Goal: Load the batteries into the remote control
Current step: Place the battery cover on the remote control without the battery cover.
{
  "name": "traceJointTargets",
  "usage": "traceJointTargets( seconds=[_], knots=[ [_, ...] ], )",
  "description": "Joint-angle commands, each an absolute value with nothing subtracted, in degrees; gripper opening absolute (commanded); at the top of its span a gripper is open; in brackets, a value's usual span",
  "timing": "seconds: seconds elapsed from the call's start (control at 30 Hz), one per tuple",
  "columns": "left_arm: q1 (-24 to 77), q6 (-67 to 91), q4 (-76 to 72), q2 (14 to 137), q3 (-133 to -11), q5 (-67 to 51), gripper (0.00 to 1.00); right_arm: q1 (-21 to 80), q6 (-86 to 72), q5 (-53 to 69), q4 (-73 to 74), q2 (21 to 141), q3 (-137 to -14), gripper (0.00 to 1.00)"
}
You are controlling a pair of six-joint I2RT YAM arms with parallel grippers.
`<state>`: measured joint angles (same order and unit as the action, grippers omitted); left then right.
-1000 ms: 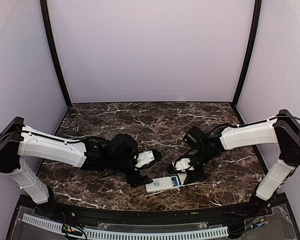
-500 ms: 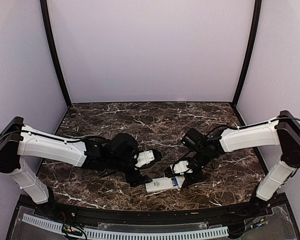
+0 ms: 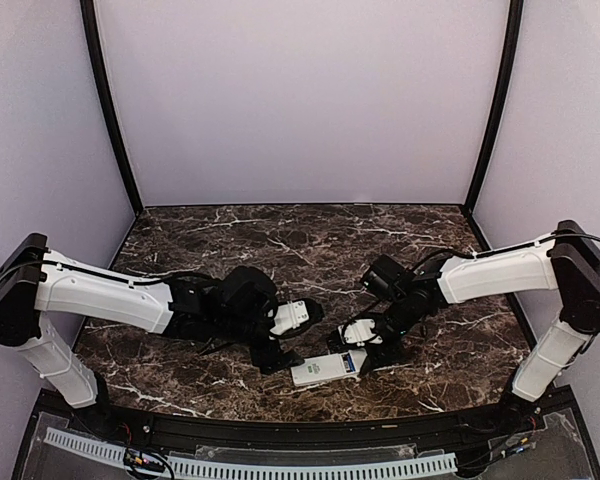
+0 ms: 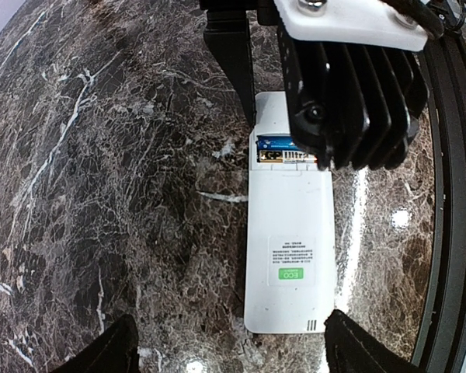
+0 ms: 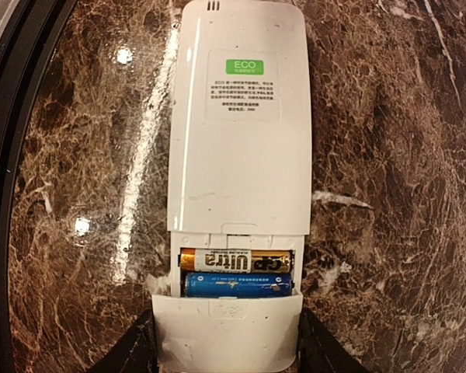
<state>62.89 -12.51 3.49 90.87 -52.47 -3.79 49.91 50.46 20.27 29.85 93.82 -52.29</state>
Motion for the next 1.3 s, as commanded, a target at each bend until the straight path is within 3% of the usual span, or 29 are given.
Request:
traceJointTargets(
  seconds=[0.0,1.27],
  knots=[
    [62.8,-13.0,4.7,90.7,-53.6,-3.6,0.82,50.3,49.6,19.7,28.8,94.6,-53.4,0.48],
    [62.8,-13.4,5.7,91.6,-54.3,-3.3,0.82,51.9,48.8,17.0,29.6,98.7,-55.4,0.53]
  ],
)
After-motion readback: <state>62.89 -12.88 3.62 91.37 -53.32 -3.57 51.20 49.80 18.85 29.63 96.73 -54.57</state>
